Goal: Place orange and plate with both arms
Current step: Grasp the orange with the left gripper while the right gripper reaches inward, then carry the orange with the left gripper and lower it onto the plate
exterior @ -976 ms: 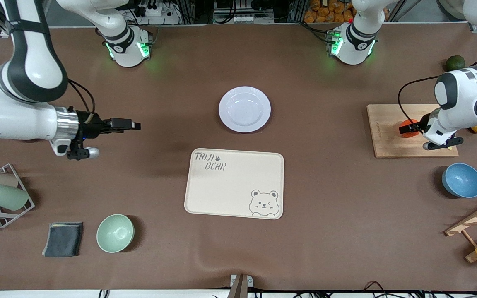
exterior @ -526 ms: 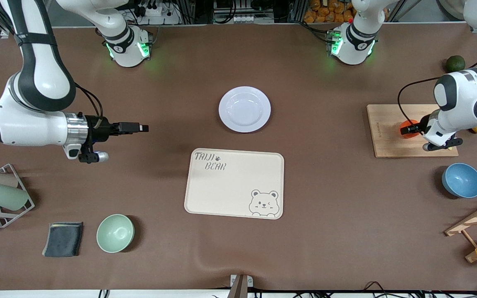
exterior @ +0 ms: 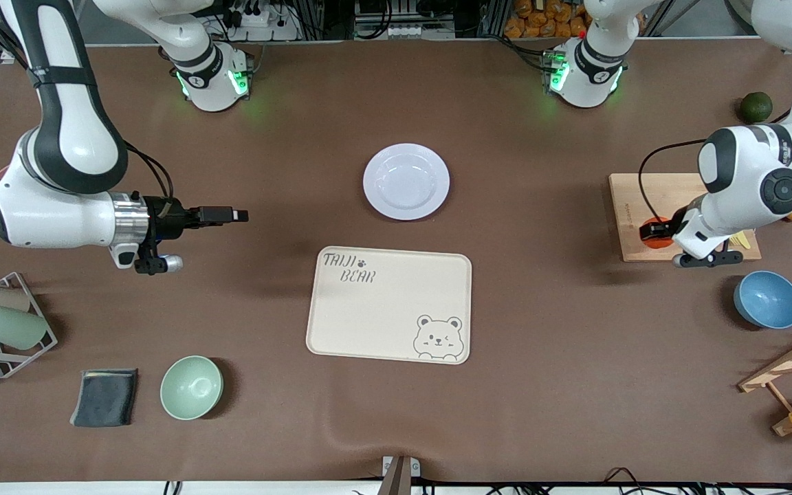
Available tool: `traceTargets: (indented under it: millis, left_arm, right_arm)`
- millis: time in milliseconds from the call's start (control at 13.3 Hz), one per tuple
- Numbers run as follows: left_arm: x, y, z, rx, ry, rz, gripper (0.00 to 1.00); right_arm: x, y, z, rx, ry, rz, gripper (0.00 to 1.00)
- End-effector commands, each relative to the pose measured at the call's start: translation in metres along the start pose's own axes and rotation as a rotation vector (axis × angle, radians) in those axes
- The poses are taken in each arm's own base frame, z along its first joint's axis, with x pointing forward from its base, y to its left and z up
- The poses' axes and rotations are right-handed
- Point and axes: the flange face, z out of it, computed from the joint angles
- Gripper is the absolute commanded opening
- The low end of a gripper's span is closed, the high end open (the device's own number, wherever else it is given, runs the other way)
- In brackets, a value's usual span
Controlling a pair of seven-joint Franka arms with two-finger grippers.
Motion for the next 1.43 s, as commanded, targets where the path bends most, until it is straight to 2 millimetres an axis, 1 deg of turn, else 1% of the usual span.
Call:
traceTargets:
  millis: [0,75,150,225,300,375,451,526,601,676,826,901,1051,1126,1202,1277,1352]
  left_arm:
    - [-0.004,0.086,-0.073,-0.021,-0.043,-0.047,0.07]
    - [-0.007,0.121,-0.088,-0.016,-0.050,-0.076,0.07]
    - [-0.014,0.156,-0.098,-0.016,-0.041,-0.094,0.07]
    - [-0.019,0.182,-0.099,-0.022,-0.042,-0.095,0.07]
    - [-0.022,0.204,-0.097,-0.035,-0.049,-0.091,0.07]
    - [-0.031,0.229,-0.094,-0.046,-0.063,-0.079,0.07]
    - [-0.042,0.254,-0.089,-0.049,-0.071,-0.079,0.08]
    - [-0.055,0.285,-0.078,-0.045,-0.097,-0.078,0.08]
    - [-0.070,0.315,-0.065,-0.041,-0.112,-0.107,0.09]
    - [-0.082,0.346,-0.052,-0.056,-0.115,-0.142,0.09]
    - [-0.106,0.399,-0.038,-0.072,-0.112,-0.183,0.09]
    - [-0.122,0.425,-0.025,-0.073,-0.130,-0.185,0.09]
    - [-0.142,0.459,0.001,-0.057,-0.142,-0.208,0.09]
    - [-0.148,0.472,0.013,-0.043,-0.142,-0.216,0.09]
    - [-0.158,0.484,0.026,-0.019,-0.128,-0.196,0.08]
    - [-0.166,0.494,0.043,0.002,-0.126,-0.177,0.08]
    - [-0.164,0.501,0.055,-0.004,-0.121,-0.195,0.08]
  right_arm:
    - [0.001,0.008,0.009,0.070,0.007,-0.022,1.00]
    - [0.001,0.013,0.014,0.084,0.012,-0.031,1.00]
    - [0.001,0.016,0.020,0.094,0.015,-0.030,1.00]
    - [0.000,0.014,0.024,0.101,0.015,-0.029,1.00]
    - [0.001,0.011,0.027,0.095,0.020,-0.035,1.00]
    - [0.003,0.011,0.034,0.089,0.022,-0.034,1.00]
    - [0.001,0.008,0.044,0.084,0.014,-0.036,1.00]
    - [0.001,0.007,0.050,0.089,0.024,-0.030,1.00]
    - [0.000,0.010,0.059,0.109,0.038,-0.010,1.00]
    - [-0.002,0.012,0.064,0.114,0.049,-0.029,1.00]
    - [-0.001,0.019,0.070,0.115,0.058,-0.070,1.00]
    - [-0.004,0.024,0.076,0.115,0.065,-0.074,1.00]
    - [-0.004,0.030,0.091,0.125,0.084,-0.102,1.00]
    - [-0.004,0.035,0.097,0.163,0.104,-0.109,1.00]
    - [-0.007,0.040,0.108,0.203,0.115,-0.099,1.00]
    - [-0.009,0.044,0.115,0.221,0.128,-0.113,1.00]
    - [-0.010,0.050,0.121,0.213,0.135,-0.124,1.00]
